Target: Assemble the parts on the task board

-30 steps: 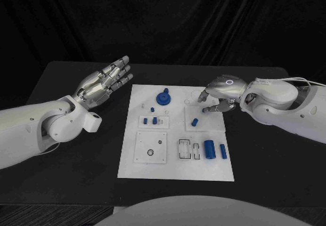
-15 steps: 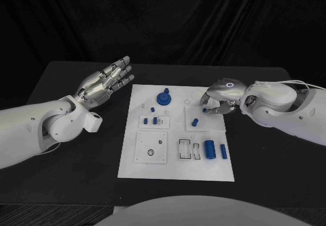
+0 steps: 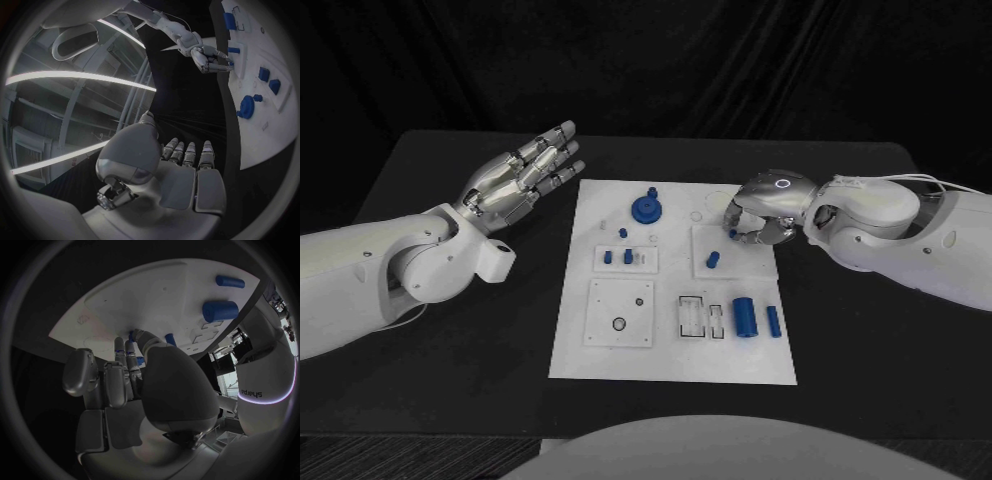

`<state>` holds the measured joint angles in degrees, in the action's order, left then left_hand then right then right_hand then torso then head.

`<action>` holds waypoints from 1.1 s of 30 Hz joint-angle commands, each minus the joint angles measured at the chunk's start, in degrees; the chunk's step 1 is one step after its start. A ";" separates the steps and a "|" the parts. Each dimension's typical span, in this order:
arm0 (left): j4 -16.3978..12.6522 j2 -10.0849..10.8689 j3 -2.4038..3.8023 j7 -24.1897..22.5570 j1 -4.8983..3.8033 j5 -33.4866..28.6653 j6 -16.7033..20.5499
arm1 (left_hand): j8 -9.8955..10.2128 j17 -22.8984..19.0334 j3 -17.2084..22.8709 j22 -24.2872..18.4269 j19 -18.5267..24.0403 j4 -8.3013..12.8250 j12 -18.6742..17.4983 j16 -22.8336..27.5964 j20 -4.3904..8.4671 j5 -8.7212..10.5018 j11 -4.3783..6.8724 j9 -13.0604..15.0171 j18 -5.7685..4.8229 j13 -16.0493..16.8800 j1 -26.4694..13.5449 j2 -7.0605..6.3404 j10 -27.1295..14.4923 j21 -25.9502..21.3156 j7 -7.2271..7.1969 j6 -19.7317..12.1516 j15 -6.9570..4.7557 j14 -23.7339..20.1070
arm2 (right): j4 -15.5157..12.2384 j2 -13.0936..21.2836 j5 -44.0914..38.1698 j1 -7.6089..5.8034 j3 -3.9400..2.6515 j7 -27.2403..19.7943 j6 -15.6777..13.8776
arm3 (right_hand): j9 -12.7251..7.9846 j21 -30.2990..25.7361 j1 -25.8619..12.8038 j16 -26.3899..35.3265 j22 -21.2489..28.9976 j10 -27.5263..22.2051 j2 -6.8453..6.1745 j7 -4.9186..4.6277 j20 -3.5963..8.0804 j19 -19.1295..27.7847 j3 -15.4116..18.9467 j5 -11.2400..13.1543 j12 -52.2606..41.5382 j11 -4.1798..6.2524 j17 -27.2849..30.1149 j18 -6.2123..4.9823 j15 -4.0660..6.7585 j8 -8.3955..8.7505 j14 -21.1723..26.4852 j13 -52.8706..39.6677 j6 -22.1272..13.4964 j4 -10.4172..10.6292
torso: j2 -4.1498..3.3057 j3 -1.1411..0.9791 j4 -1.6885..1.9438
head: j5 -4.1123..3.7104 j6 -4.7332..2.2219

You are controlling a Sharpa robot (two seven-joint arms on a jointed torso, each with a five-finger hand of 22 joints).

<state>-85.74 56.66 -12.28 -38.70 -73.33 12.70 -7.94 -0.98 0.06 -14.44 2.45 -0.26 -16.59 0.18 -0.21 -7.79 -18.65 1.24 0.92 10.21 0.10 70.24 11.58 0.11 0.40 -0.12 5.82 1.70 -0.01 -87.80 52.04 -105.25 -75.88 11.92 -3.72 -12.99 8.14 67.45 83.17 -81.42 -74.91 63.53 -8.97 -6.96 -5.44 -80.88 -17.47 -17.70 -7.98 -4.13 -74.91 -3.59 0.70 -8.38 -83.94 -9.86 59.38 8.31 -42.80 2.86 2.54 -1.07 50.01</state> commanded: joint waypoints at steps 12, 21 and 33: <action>-0.01 -0.05 0.04 -1.63 0.17 -0.11 -1.89 | -0.26 -0.06 0.34 0.94 -0.22 0.10 0.01 0.21 -1.30 -1.95 -1.74 0.27 -0.28 0.06 2.19 0.37 0.26 0.20 1.43 1.74 1.51 0.01 | 0.51 -0.59 -0.03 0.55 -0.03 -0.08 -1.32 | 2.03 0.16 1.05 0.55 -9.12 4.26 0.07 0.14 -0.13 -0.09 -2.11 -0.06 -0.72 0.45 -2.86 -0.94 -0.14 -1.29 -2.03 0.59 2.82 -1.42 | -0.01 -0.01 0.02 | 0.09 -0.01; 0.18 -0.10 0.04 -1.16 0.19 -0.11 -1.96 | -0.26 -0.06 0.44 1.30 -0.33 0.09 0.03 0.21 -1.52 -2.50 -1.98 0.28 -0.25 0.07 2.62 0.48 0.29 0.28 1.51 1.83 1.68 0.01 | 0.41 -0.29 -0.03 0.58 -0.03 -0.07 -1.70 | 3.05 -0.57 2.64 2.99 -8.93 6.17 0.43 0.09 0.16 0.22 -3.64 -0.36 -0.53 0.74 0.28 -1.09 0.17 -1.59 -1.08 1.11 4.05 -3.45 | 0.02 0.01 -0.01 | 0.37 -0.01; 0.31 -0.10 0.04 -0.75 0.22 -0.11 -2.11 | -0.24 -0.06 0.46 1.35 -0.37 0.05 0.03 0.21 -1.70 -2.60 -2.17 0.27 -0.23 0.07 2.77 0.55 0.29 0.29 1.51 1.79 1.82 0.01 | -0.52 0.86 -0.03 0.56 -0.04 0.04 -4.80 | 3.60 -0.45 2.65 3.55 -8.94 7.61 0.63 0.38 0.53 0.00 -4.03 0.69 -0.16 1.15 1.05 -1.09 0.57 -1.63 -1.20 1.54 5.00 -4.18 | 0.13 0.02 0.03 | 0.59 -0.01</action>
<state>-85.45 56.61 -12.28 -38.65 -73.21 12.66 -9.08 -0.98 0.06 -14.27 3.75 -0.68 -16.43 0.19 -0.21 -9.01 -20.97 -0.63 1.13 10.21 0.12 72.30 12.16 0.40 0.40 1.34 7.28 3.29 0.02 -88.21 52.54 -104.99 -75.34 11.97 -4.67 -15.01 11.66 67.00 85.44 -78.13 -74.94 70.78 -8.36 -6.55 -5.43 -80.88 -21.57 -17.20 -7.93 -2.94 -73.89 -3.58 0.92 -9.81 -84.15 -8.30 64.07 4.33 -42.71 2.86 2.55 -0.51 50.01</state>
